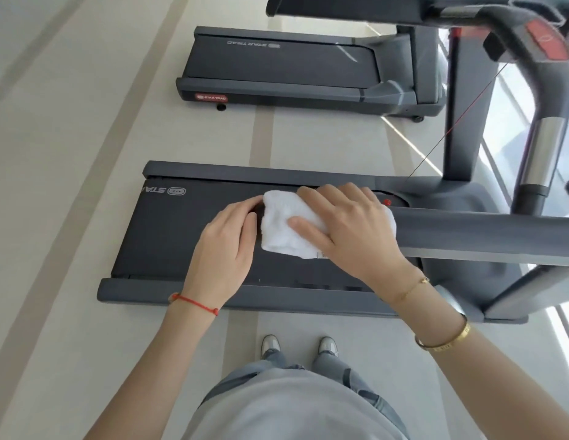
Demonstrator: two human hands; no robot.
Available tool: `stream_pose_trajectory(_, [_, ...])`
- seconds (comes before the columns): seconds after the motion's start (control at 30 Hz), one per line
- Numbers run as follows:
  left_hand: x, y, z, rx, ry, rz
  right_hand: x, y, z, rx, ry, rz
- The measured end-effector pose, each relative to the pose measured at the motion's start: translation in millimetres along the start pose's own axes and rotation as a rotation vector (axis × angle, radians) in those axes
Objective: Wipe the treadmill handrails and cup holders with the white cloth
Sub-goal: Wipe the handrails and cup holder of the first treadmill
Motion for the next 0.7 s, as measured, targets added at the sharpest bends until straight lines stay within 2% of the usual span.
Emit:
stream_pose_trajectory(0.1, [0.3, 0.8, 3.1, -0.022, -0.002, 0.037, 5.8, -16.7, -21.8, -0.074, 0.007, -0.044])
stream_pose_trajectory(0.2, [0.8, 0.7, 5.8, -0.039, -0.002, 0.058, 6.0, -4.0, -22.1, -0.194, -0.006, 0.021])
stream_pose_trajectory(0.33, [-1.3, 0.1, 6.6, -0.044, -0.045, 0.059, 1.5, 18.4, 9.8, -0.132, -0.033, 0.087])
stream_pose_trajectory(0.5, [-1.0, 0.2, 4.6, -0.044, -0.035, 0.062, 6.4, -2.4, -3.0, -0.042, 0.014, -0.019])
stream_pose_trajectory(0.63, [0.9, 2.3, 1.4, -0.025, 0.013, 0.071, 11.8, -21.4, -52.5, -0.228, -0.029, 0.016])
stream_pose_trajectory(0.7, [0.1, 3.1, -0.4, -0.024, 0.023, 0.073, 8.3, -14.9, -45.9, -0.232, -0.058, 0.037])
Point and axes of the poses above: each hand's wrist, its own y-axis towards the middle knuckle, its own x-axis out of the back of the hand, z = x × y, the point moved 5 cm from there along y, towards the middle knuckle, and after that the axes turned 8 degrees about z, right-handed, at the moved point
